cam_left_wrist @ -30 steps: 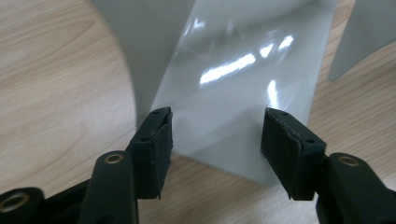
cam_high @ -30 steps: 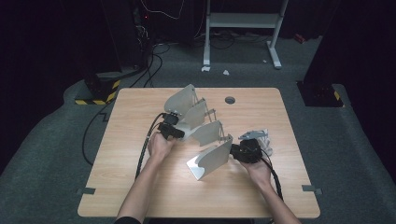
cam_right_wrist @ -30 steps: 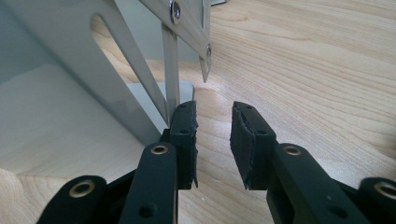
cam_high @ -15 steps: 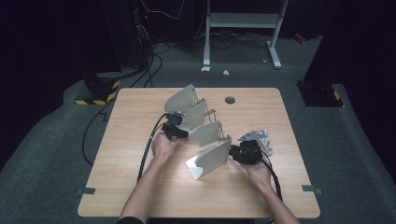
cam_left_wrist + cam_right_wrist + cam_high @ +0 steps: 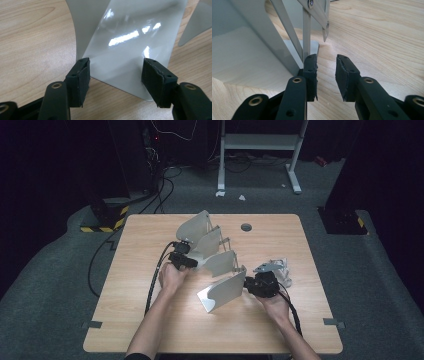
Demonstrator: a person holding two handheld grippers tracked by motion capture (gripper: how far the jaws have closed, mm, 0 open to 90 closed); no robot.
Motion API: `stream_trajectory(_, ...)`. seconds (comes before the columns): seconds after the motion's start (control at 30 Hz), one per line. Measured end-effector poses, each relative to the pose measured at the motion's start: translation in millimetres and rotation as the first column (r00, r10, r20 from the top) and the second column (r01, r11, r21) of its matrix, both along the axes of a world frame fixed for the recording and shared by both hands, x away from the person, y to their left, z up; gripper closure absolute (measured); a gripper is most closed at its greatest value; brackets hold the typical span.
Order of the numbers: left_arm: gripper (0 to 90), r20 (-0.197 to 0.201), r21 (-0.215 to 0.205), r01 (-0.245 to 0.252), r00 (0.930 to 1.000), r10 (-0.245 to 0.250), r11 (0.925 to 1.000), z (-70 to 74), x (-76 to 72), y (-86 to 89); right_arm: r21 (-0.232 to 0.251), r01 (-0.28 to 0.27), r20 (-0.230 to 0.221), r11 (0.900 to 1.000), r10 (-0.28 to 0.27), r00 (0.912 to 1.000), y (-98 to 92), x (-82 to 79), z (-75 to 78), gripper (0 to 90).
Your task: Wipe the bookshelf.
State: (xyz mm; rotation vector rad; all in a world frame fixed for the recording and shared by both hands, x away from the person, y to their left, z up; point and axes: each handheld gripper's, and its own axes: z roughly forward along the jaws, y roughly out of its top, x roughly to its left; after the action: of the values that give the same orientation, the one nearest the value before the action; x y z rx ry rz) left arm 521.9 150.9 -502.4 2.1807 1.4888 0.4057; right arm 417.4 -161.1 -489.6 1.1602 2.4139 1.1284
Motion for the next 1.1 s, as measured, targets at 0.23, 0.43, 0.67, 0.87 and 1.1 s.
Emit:
stream_trajectory(0.23, 39.7, 0.009, -0.002, 0.015, 0.9998, -0.015, 0.9999, -0.6, 10.7, -3.1, -0.004, -0.017, -0.007, 1.000, 0.017, 0.9998, 3.4, -4.5, -1.9, 71.2)
stream_trajectory(0.43, 39.4, 0.033, -0.010, 0.031, 0.9990, -0.031, 0.9995, -2.2, 15.7, -8.1, -0.004, -0.025, -0.006, 1.000, 0.025, 0.9997, 5.5, -6.5, -2.9, 70.9)
stream_trajectory(0.67, 39.9, 0.023, -0.002, 0.055, 0.9982, -0.055, 0.9985, -1.1, 23.6, -19.5, -0.014, -0.020, 0.009, 1.000, 0.020, 0.9998, 3.5, -6.7, -1.6, 64.4)
stream_trajectory(0.87, 39.7, 0.019, -0.008, 0.066, 0.9976, -0.066, 0.9978, -1.0, 21.0, -18.6, -0.019, 0.017, 0.028, 1.000, -0.016, 0.9995, -3.2, -5.8, 2.6, 57.7)
stream_trajectory(1.1, 36.3, 0.024, -0.007, 0.080, 0.9965, -0.080, 0.9968, -1.9, 3.1, -18.6, -0.035, 0.094, 0.080, 0.995, -0.091, 0.9926, -23.8, -4.9, 12.4, 49.5)
